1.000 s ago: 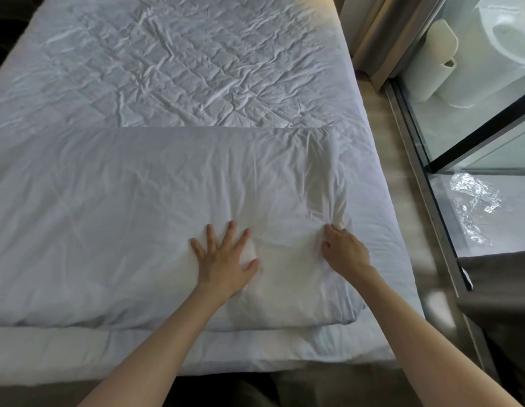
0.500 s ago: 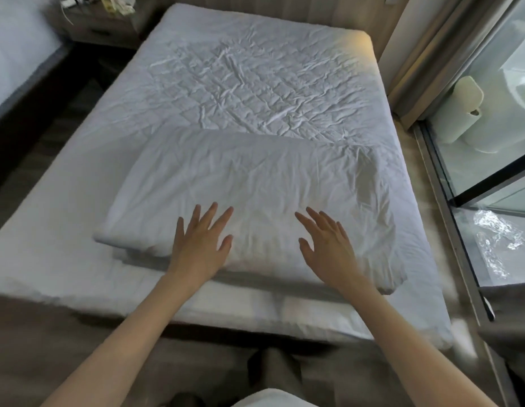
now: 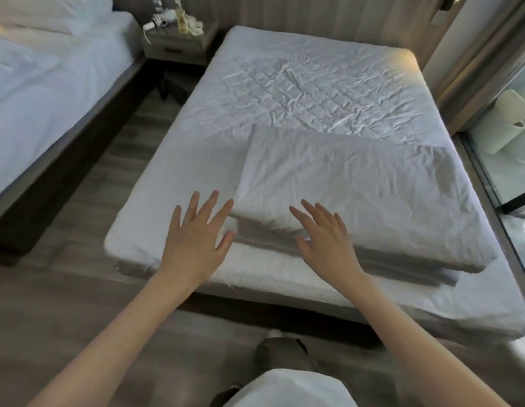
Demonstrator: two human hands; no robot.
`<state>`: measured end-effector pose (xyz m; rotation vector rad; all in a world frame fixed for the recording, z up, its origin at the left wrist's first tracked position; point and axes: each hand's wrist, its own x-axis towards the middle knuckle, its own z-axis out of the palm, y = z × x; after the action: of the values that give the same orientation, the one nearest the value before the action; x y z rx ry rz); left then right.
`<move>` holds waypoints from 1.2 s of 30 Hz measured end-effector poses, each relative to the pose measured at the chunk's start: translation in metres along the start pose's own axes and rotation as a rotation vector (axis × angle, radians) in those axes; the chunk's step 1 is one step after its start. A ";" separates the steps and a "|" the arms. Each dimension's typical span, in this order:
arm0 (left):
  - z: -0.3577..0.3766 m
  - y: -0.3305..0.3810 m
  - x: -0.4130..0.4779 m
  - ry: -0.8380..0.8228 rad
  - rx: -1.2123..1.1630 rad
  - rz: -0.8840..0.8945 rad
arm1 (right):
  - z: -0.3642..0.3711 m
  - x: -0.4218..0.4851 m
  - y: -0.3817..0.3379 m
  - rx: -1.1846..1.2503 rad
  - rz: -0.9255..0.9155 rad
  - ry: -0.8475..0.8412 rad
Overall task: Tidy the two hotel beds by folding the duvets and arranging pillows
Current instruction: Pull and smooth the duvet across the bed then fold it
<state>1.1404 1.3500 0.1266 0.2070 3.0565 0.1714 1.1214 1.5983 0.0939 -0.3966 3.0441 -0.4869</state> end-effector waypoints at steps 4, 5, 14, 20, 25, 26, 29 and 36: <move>-0.012 -0.045 -0.004 -0.001 0.028 -0.002 | 0.008 0.018 -0.036 -0.013 -0.009 -0.042; -0.014 -0.055 0.000 0.001 0.026 0.001 | 0.011 0.027 -0.042 -0.019 -0.007 -0.046; -0.015 -0.151 0.082 0.007 0.070 0.118 | 0.061 0.116 -0.101 -0.034 0.137 -0.061; -0.029 -0.214 0.138 0.019 0.110 0.281 | 0.079 0.175 -0.150 0.031 0.278 -0.034; -0.031 -0.261 0.175 -0.023 0.104 0.349 | 0.079 0.207 -0.185 0.001 0.299 -0.010; -0.031 -0.270 0.183 -0.022 0.101 0.370 | 0.080 0.213 -0.192 -0.016 0.301 0.000; -0.029 -0.300 0.208 -0.012 0.086 0.438 | 0.090 0.231 -0.215 -0.053 0.335 0.023; -0.040 -0.401 0.274 0.038 0.102 0.621 | 0.123 0.300 -0.296 -0.116 0.478 0.137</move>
<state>0.8141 0.9889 0.1015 1.1614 2.9281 0.0493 0.9125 1.2131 0.0710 0.3754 3.1444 -0.3186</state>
